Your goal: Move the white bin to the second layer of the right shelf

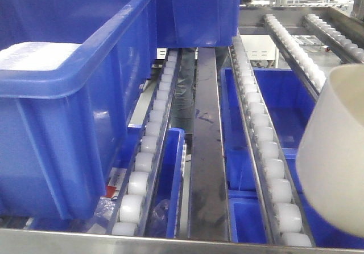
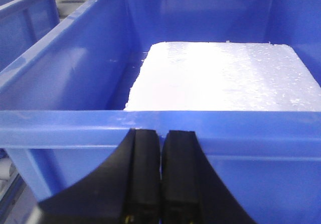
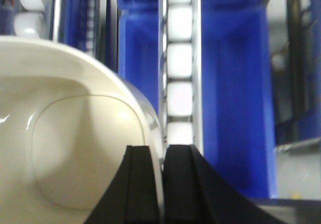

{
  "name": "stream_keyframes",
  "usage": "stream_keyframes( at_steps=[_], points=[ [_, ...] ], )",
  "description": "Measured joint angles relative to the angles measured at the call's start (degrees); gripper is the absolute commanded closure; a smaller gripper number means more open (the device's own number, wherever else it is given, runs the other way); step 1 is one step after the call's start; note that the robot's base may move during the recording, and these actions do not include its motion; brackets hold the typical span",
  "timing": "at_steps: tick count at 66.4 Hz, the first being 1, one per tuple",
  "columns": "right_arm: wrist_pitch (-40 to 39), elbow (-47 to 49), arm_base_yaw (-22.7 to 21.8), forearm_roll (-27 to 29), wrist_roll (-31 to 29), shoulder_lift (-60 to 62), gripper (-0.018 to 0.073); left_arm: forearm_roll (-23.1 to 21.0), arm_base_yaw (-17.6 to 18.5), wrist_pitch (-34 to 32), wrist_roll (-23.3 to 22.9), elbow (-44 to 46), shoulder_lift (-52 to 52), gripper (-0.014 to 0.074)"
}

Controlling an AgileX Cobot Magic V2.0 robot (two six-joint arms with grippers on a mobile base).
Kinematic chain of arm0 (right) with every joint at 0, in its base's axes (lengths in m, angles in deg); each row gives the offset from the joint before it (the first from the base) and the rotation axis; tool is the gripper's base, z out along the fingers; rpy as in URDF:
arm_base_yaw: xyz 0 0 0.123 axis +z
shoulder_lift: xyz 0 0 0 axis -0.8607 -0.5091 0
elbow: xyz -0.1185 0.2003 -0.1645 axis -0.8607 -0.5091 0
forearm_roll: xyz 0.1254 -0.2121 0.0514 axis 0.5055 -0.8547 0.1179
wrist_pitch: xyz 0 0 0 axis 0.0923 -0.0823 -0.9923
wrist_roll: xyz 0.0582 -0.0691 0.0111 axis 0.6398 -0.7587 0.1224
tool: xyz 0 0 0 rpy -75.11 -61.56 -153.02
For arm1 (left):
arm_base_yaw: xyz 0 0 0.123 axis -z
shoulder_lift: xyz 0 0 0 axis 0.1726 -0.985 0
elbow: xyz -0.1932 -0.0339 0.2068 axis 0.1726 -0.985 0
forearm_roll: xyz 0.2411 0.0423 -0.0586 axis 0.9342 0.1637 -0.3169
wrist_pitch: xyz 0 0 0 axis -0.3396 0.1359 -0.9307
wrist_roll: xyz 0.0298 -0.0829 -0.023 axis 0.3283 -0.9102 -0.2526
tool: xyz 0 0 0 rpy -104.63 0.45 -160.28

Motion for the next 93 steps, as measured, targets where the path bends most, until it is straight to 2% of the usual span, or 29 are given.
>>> stream_keyframes(
  at_steps=[15, 29, 33, 46, 62, 67, 80, 93],
  points=[
    [-0.3, 0.0, 0.0, 0.2, 0.0, -0.9, 0.0475, 0.0, 0.0, 0.0, 0.0, 0.0, 0.0, 0.0512],
    [-0.6, 0.0, 0.0, 0.6, 0.0, -0.9, 0.0241, 0.0, 0.0, 0.0, 0.0, 0.0, 0.0, 0.0512],
    [-0.7, 0.0, 0.0, 0.8, 0.0, -0.9, 0.0224, 0.0, 0.0, 0.0, 0.0, 0.0, 0.0, 0.0512],
    [-0.8, 0.0, 0.0, 1.1, 0.1, 0.7, 0.0229, 0.0, 0.0, 0.0, 0.0, 0.0, 0.0, 0.0512],
    [-0.8, 0.0, 0.0, 1.1, 0.1, 9.4, 0.0235, 0.0, 0.0, 0.0, 0.0, 0.0, 0.0, 0.0512],
    [-0.8, 0.0, 0.0, 1.1, -0.1, 13.5, 0.0274, 0.0, 0.0, 0.0, 0.0, 0.0, 0.0, 0.0512],
    [-1.0, -1.9, 0.0, -1.6, -0.4, 22.5, 0.0513, 0.0, 0.0, 0.0, 0.0, 0.0, 0.0, 0.0512],
    [-5.2, -8.6, 0.0, -3.5, -0.6, 30.8, 0.0503, 0.0, 0.0, 0.0, 0.0, 0.0, 0.0, 0.0512]
  ],
)
